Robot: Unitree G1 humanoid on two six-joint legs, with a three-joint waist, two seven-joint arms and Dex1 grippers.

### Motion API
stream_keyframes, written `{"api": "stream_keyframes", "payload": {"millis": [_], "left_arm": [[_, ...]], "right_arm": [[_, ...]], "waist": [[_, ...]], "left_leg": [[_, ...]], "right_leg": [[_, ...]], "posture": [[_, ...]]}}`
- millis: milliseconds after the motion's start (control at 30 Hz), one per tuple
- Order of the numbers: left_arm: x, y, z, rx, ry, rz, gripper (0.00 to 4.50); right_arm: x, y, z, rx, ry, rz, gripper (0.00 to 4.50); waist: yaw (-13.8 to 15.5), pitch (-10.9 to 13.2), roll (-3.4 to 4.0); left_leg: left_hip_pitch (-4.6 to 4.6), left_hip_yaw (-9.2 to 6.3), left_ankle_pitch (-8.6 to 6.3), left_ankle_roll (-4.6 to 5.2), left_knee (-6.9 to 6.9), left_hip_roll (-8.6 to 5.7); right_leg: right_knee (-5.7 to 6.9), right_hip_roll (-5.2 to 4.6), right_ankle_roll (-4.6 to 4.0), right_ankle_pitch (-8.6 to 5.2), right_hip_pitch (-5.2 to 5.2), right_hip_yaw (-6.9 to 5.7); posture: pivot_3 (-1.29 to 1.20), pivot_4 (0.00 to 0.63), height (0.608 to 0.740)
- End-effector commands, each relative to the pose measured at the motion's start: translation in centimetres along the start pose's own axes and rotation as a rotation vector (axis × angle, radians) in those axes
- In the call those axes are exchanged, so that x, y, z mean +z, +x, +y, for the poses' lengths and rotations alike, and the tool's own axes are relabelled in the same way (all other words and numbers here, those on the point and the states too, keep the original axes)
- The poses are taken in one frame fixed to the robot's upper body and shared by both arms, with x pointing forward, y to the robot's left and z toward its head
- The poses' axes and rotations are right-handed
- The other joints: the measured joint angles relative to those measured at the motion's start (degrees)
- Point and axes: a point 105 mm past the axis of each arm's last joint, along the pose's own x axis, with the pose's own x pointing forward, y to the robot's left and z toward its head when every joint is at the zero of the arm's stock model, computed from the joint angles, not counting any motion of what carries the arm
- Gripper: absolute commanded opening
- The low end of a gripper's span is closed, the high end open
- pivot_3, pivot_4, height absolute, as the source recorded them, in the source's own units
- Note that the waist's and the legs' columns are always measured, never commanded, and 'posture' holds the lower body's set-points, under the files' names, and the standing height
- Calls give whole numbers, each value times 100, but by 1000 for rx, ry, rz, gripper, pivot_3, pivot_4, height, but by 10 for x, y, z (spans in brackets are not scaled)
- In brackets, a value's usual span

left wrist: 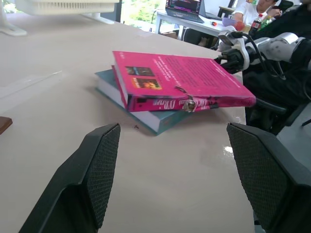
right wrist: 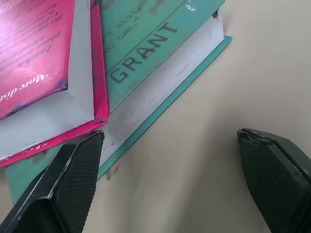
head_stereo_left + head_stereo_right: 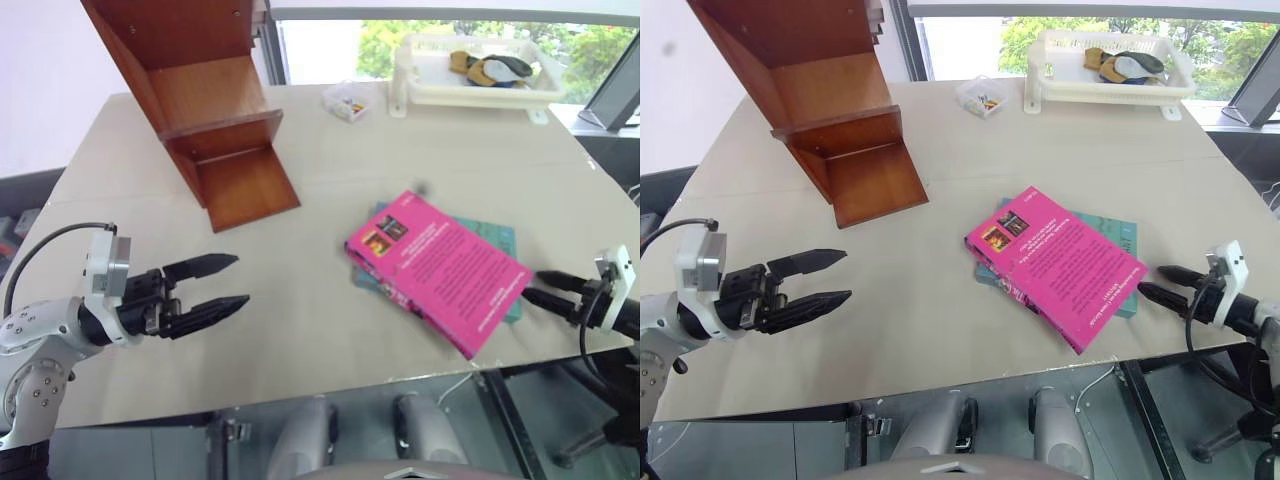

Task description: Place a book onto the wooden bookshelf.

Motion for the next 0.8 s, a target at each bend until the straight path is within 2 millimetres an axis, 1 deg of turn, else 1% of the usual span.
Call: {"api": "stream_keyframes", "payload": {"millis": [33,133,200,267,300,400,567,733,800], "left_arm": [[10,0,-2,-7,67,-8,3757],[10,0,-2,-1,72,-4,3757],[10,0,-2,1,72,-5,3757],[9,0,-2,2,71,-6,3757],[9,0,-2,1,71,-6,3757],[8,2,-3,-4,69,-9,3757],[10,2,-1,-8,68,-15,3757],[9,5,0,-15,69,-14,3757],[9,6,0,-17,68,-17,3757]], "right_arm": [[-1,12,18,89,34,18,4500],[-6,14,30,142,61,53,4500],[-13,17,47,212,92,88,4500],[-16,20,60,256,112,105,4500],[-16,22,67,281,120,107,4500],[-12,36,87,346,134,84,4500],[-8,53,103,398,139,69,4500],[-11,66,119,452,143,76,4500],[-13,69,121,449,140,78,4500]], "waist": [[1,0,0],[4,0,0],[7,-2,-2],[9,-5,-6],[6,-7,-8],[-5,-10,-13],[0,-9,-12],[8,-10,-13],[0,-9,-12]], "left_leg": [[0,-1,0,0,0,0],[0,-3,0,0,0,1],[0,-4,0,0,-1,1],[-1,-6,-1,0,-1,3],[-1,-6,-1,0,-1,4],[0,-5,-1,0,-1,6],[0,-5,-1,-1,-1,9],[-2,-6,-1,-1,-1,5],[-2,-6,-1,-1,-1,6]], "right_leg": [[0,0,0,0,0,0],[0,-1,-1,0,0,-1],[0,-2,-1,0,0,-2],[0,-3,-1,-1,0,-4],[0,-4,-1,-1,0,-4],[0,-17,-1,-1,-1,-4],[0,-18,-1,-1,-2,-4],[-2,-3,-1,-1,-2,-7],[-2,-3,-1,-1,-3,-7]], "posture": [[0,150,740],[0,150,740],[0,150,740],[0,150,740],[0,150,740],[0,150,740],[0,150,740],[0,150,740],[0,150,740]]}}
